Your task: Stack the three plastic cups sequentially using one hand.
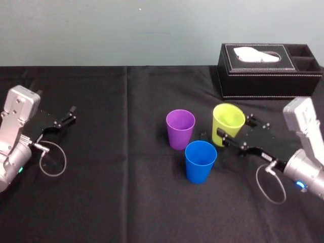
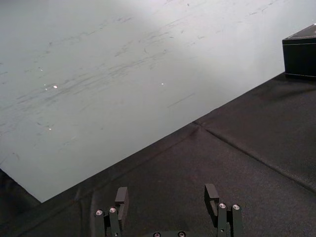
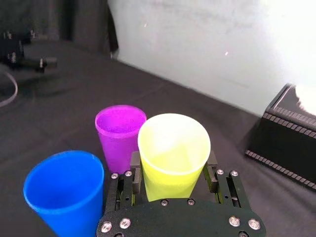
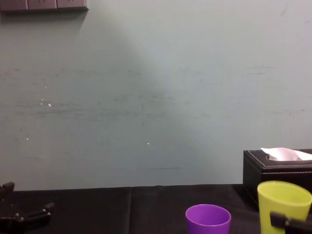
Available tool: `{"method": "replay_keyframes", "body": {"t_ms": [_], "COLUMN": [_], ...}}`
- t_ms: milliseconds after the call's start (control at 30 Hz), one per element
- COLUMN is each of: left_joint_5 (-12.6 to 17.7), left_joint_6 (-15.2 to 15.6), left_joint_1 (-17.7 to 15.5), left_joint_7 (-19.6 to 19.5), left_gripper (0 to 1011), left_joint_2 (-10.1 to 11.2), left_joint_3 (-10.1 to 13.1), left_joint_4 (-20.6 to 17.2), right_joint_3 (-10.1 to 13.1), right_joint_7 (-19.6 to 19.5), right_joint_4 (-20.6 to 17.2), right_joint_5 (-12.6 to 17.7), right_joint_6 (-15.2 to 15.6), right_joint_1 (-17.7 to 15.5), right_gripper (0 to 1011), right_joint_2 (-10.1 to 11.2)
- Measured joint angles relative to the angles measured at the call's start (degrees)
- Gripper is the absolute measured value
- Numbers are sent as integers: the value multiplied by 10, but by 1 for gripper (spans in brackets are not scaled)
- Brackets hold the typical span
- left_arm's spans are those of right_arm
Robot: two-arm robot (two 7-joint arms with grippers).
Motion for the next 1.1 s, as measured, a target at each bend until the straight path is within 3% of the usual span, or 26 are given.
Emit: {"method": "replay_keyframes", "body": {"t_ms": [133,400,767,1100], "left_joint_5": [0,0,0,0], "left_joint_6": [0,0,0,0], "left_joint_1": [0,0,0,0], "left_joint_7": [0,0,0,0], "left_gripper": [1011,1011,1011,1011], "left_joint_2": [0,0,0,0], "left_joint_3": [0,0,0,0], "left_joint_4": [0,0,0,0], "right_joint_3": [20,22,-8,-42], "right_joint_7": [-18,-21,-18,-14], "right_joint_4": [-53,-91,-94,-62], "right_joint_5": [5,16,17,12], "right_joint_6": [21,55,78,94], "right_joint_1": [-16,-2,37,74], "right_gripper": [726,724,726,726], "right_joint_2": [1,-8,-27,-48]}}
